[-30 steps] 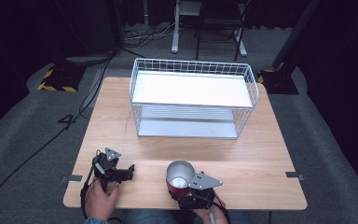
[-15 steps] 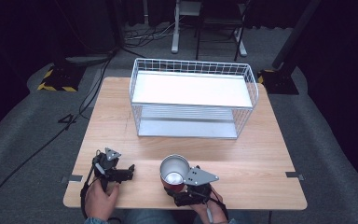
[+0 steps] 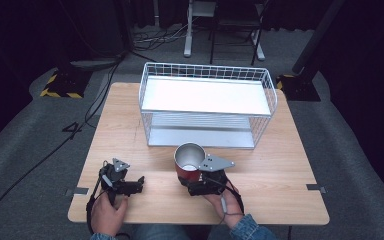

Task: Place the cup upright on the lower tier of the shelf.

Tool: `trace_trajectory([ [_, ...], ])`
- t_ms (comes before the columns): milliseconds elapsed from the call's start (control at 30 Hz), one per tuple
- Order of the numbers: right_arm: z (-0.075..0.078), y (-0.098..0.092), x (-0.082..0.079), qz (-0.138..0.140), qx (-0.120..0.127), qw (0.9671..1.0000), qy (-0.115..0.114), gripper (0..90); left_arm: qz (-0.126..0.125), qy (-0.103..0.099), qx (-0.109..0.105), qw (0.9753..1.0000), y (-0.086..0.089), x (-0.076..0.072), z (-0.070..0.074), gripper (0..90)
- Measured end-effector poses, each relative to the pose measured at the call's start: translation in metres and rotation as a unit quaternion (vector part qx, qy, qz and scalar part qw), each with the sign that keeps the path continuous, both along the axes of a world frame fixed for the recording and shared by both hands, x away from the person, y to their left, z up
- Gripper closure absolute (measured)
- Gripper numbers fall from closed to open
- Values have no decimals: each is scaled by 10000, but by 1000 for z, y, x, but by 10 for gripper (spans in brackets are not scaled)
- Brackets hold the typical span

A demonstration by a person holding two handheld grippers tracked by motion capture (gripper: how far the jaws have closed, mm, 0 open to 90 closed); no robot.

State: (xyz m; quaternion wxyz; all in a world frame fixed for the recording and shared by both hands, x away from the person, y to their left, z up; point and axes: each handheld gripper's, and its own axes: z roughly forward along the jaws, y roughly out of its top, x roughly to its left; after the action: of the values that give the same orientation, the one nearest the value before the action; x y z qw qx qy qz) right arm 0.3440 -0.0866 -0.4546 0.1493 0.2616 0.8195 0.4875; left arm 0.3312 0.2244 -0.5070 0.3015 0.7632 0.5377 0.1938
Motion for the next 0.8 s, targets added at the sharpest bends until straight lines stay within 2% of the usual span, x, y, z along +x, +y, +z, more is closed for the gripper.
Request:
trace_trajectory([
  [300,2,-1,36,-240,-167,9996,-22,169,-7,-1,3,10000,0,0,0,2],
  [800,-4,-11,86,-595,-213,9979,-110,169,-13,6,6,10000,0,0,0,2],
])
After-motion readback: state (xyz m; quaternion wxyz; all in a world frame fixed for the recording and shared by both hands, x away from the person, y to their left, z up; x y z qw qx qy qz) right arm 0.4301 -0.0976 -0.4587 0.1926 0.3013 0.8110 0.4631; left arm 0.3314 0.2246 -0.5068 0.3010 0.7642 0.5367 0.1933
